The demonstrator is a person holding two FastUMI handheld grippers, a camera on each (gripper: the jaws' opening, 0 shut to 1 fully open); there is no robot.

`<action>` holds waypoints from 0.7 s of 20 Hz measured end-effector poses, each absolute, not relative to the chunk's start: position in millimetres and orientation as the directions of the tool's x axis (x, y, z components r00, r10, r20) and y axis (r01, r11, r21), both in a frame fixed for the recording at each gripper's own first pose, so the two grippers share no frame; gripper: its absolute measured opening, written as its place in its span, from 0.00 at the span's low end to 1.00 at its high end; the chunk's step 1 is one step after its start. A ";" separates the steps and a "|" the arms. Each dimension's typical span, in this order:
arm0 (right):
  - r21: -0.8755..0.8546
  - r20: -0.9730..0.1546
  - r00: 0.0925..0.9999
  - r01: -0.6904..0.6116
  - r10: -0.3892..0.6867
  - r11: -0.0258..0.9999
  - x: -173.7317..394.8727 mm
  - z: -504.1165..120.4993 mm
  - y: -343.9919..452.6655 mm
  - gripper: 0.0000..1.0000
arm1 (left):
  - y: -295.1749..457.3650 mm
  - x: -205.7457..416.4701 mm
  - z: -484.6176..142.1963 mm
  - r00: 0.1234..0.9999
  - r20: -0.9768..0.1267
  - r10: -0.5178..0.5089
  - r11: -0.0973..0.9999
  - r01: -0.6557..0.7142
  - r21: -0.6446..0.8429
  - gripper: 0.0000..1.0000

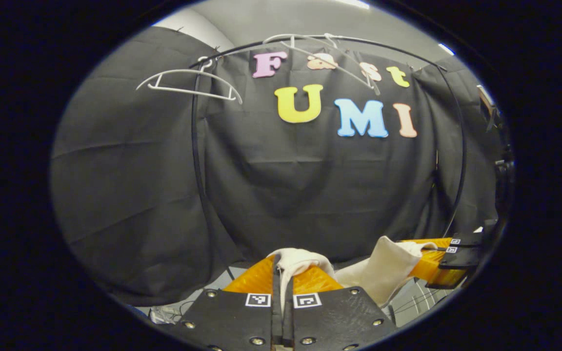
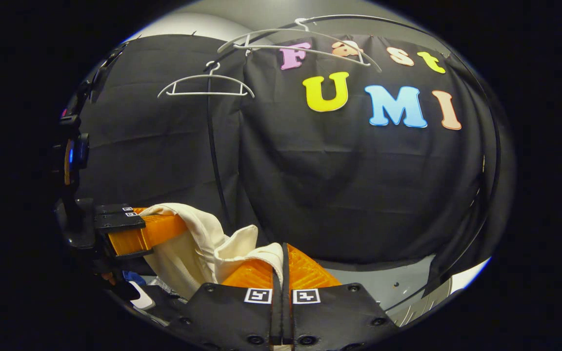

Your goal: Grasp the clothes on the hanger with both hands and then place them into the laundry hamper below.

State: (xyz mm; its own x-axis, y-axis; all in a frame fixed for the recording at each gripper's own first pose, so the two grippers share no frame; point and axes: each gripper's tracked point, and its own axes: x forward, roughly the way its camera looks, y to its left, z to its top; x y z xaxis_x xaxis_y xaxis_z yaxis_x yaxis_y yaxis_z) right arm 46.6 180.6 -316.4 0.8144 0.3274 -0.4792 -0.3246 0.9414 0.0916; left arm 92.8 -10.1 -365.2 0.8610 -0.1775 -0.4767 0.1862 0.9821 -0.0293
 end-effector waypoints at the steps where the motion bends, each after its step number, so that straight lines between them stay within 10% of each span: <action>1: 0.094 -0.493 0.808 -0.320 0.324 0.943 43.4 -327.3 179.9 0.04 | -9.5 91.2 -384.6 0.846 -0.504 -0.174 0.983 0.183 -0.032 0.02; 14: 0.100 -0.730 0.647 -0.218 0.220 0.971 -0.9 -439.6 165.4 0.02 | 8.5 39.9 -518.9 0.663 -0.742 -0.101 0.987 0.162 0.011 0.04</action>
